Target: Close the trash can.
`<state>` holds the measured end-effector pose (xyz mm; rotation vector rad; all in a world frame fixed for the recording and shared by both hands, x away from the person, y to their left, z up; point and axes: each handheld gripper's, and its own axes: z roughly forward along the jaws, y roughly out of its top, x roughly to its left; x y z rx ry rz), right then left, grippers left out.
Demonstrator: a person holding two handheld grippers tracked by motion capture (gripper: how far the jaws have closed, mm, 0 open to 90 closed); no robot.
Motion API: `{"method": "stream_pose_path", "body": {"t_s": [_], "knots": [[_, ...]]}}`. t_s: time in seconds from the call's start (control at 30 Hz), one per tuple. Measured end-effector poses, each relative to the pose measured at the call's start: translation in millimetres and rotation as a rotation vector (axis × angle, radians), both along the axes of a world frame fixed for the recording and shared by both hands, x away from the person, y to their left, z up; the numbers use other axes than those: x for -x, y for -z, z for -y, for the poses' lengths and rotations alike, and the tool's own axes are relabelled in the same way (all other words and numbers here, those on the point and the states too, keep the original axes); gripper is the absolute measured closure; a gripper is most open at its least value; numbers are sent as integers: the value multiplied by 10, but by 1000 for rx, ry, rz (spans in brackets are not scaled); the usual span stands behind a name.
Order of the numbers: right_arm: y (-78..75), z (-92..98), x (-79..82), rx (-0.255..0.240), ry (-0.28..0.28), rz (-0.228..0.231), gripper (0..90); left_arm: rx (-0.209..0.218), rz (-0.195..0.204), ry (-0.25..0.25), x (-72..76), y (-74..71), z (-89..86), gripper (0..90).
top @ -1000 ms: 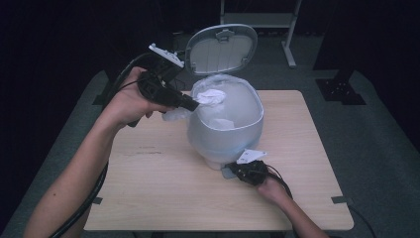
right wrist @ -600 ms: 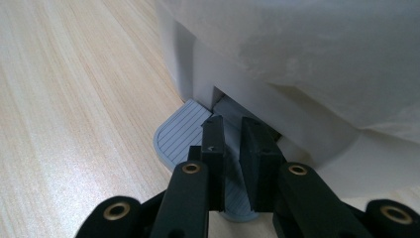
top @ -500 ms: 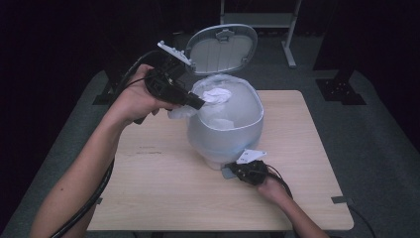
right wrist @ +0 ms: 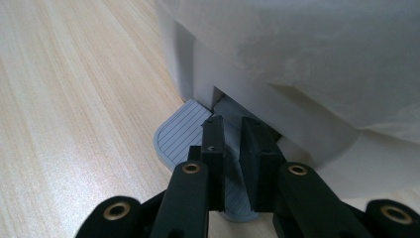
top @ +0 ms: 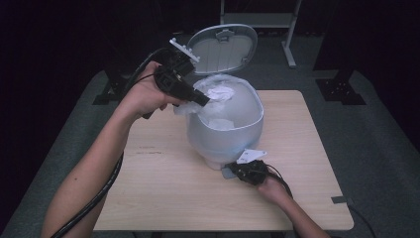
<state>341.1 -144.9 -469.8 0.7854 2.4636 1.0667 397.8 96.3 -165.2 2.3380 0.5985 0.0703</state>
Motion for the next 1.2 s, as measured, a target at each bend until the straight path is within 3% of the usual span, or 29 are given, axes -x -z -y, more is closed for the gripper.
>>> {"method": "stream_pose_path", "body": {"t_s": [0.2, 0.57, 1.0, 1.2], "knots": [[0, 6, -7, -3, -5, -5, 799, 4, -9, -10, -91, 41, 88, 836], [5, 14, -10, -10, -7, -5, 800, -33, -22, 14, -177, 138, 310, 835], [2, 16, -15, -6, -11, -5, 800, -26, -34, 7, -305, 232, 359, 834], [5, 15, -9, -8, -8, -2, 800, -23, -19, 6, -346, 276, 408, 822]]}}
